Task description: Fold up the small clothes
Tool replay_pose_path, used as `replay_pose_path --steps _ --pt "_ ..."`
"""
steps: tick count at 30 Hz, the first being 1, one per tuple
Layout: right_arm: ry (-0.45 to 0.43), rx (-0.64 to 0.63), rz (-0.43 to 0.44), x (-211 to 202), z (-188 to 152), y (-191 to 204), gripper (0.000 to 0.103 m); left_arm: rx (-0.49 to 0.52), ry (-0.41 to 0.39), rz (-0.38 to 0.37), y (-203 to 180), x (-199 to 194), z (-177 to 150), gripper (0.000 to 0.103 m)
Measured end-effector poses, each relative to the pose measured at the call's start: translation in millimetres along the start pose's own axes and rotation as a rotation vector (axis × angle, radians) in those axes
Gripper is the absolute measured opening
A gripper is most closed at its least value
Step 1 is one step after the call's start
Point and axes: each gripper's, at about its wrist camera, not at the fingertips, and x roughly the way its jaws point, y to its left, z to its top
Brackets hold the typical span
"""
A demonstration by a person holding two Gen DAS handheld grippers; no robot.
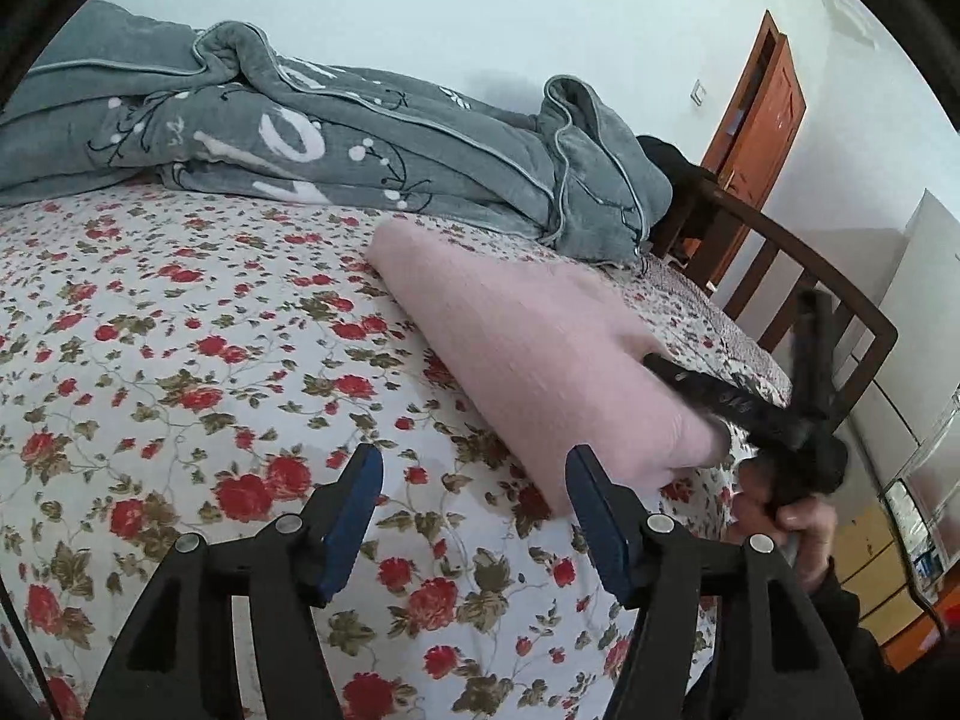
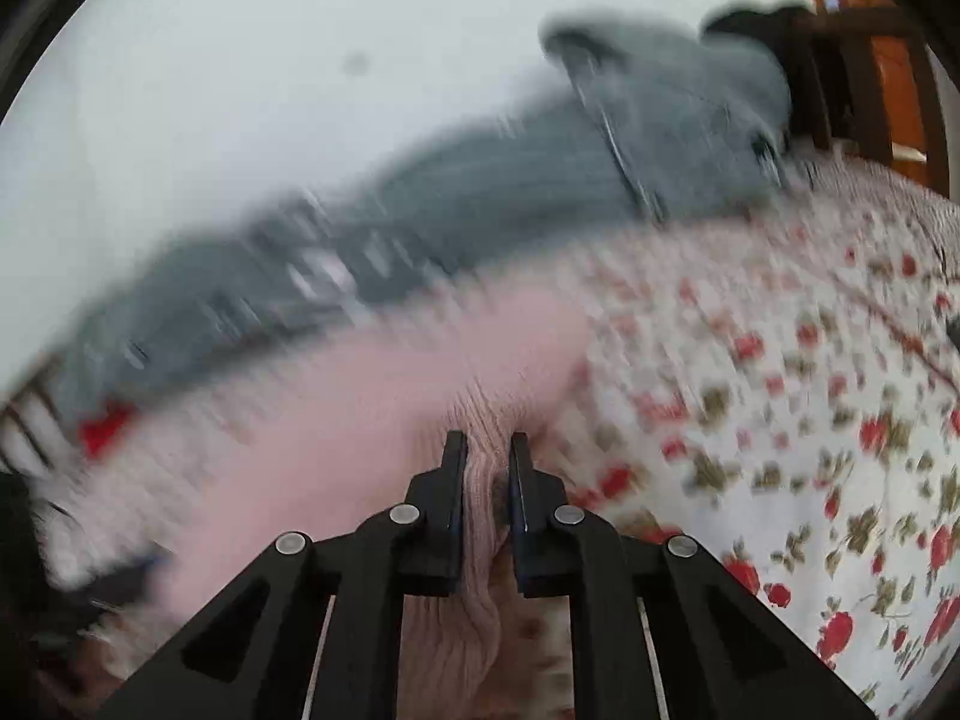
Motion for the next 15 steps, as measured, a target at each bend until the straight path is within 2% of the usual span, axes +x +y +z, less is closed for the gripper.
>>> replay_pose_path --steps 2,5,8,9,10,11,13,14,15 --pt "-0.001 -0.011 -0.011 2.4 -2.6 -1.6 0.021 0.007 0.007 0.005 -3.7 1.5 0.2 0.061" --pt "-0.005 0.005 0.030 -19.3 6.9 -0.1 0.034 0.018 -0.001 0.006 -10.3 2.9 10.0 0.061" --pt "-0.072 -0.023 0.046 -43.7 7.7 11.6 0.034 -0.005 0.002 0.005 -15.4 8.8 27.5 0.061" --pt "-0.070 -0.054 0.056 -44.5 3.8 19.5 0.034 -0.014 0.007 0.007 -17.2 13.5 34.3 0.061" --pt "-0.056 -0.093 0.045 -43.1 0.3 26.8 0.033 -0.014 0.015 0.012 -19.8 19.6 39.7 0.061" --pt "-0.038 -0.149 -0.009 -36.1 -7.8 33.0 0.025 -0.008 0.025 0.018 -21.6 25.8 42.5 0.061" --pt "0.010 -0.196 -0.115 -17.3 -20.6 33.1 0.024 0.009 0.089 0.074 -25.0 46.7 43.6 0.064" --pt "0.036 -0.186 -0.142 -9.6 -28.8 28.7 0.024 0.019 0.140 0.096 -26.2 59.2 40.7 0.065" --pt "0.022 -0.179 -0.145 -11.6 -32.4 26.5 0.024 0.021 0.167 0.093 -26.6 66.2 37.5 0.065"
